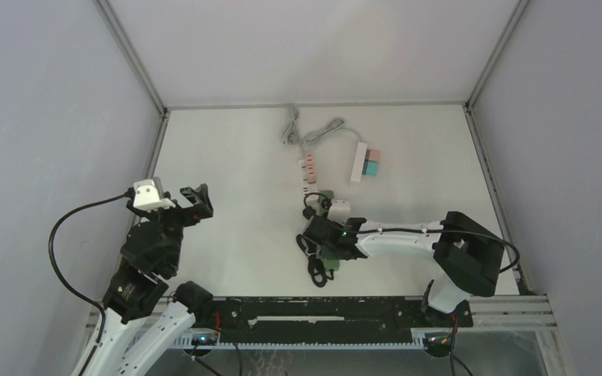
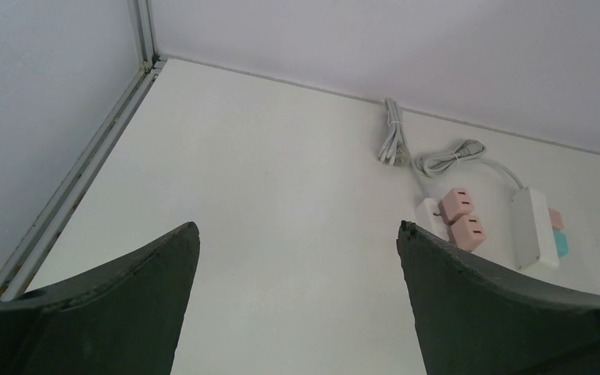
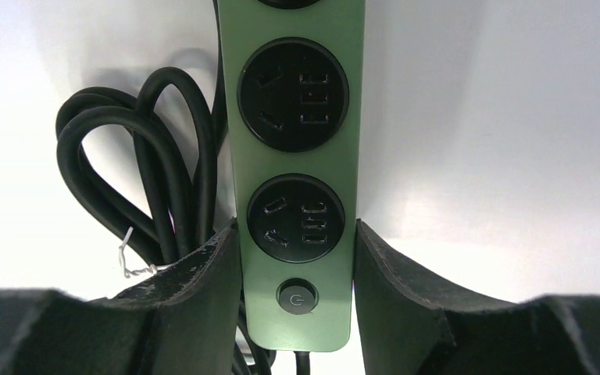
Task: Insert the plug
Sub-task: Move the socket to the center of the board.
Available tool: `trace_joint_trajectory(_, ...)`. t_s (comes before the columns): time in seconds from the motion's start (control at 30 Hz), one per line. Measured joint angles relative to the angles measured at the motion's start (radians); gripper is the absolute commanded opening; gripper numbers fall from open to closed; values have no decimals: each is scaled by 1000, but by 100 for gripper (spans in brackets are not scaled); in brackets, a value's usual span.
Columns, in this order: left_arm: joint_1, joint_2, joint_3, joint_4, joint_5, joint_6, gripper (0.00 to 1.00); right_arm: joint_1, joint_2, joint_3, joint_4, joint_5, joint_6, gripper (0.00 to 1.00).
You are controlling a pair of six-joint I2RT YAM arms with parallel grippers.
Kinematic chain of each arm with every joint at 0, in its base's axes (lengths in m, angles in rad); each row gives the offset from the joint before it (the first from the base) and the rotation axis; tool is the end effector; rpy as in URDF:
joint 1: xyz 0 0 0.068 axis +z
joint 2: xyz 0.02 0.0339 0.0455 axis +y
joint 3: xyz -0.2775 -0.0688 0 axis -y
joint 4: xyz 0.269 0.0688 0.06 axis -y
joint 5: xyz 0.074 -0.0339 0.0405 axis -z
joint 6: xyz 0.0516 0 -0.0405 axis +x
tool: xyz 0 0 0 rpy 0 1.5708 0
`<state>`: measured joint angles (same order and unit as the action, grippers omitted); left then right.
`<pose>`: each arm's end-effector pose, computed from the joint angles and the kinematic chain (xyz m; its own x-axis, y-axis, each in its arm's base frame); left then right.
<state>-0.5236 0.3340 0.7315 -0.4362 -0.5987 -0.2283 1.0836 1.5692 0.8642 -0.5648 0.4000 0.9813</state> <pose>0.1004 -0.0244 0.3594 -0.0157 -0.2068 -0.9783 -0.0803 0.9755 -0.2049 0.1579 0.2551 0.1463 -0.8802 -0.0260 -0.4740 -0.0508 0.9979 0.0397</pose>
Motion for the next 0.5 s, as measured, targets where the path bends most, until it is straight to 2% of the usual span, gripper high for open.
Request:
trace_joint_trajectory(0.23, 0, 0, -15, -1, 0, 0, 100, 71, 50, 77, 68, -66, -38, 24)
trace_joint_trajectory(0.5, 0, 0, -16, -4, -1, 0, 100, 55, 95, 120, 110, -105, -162, 24)
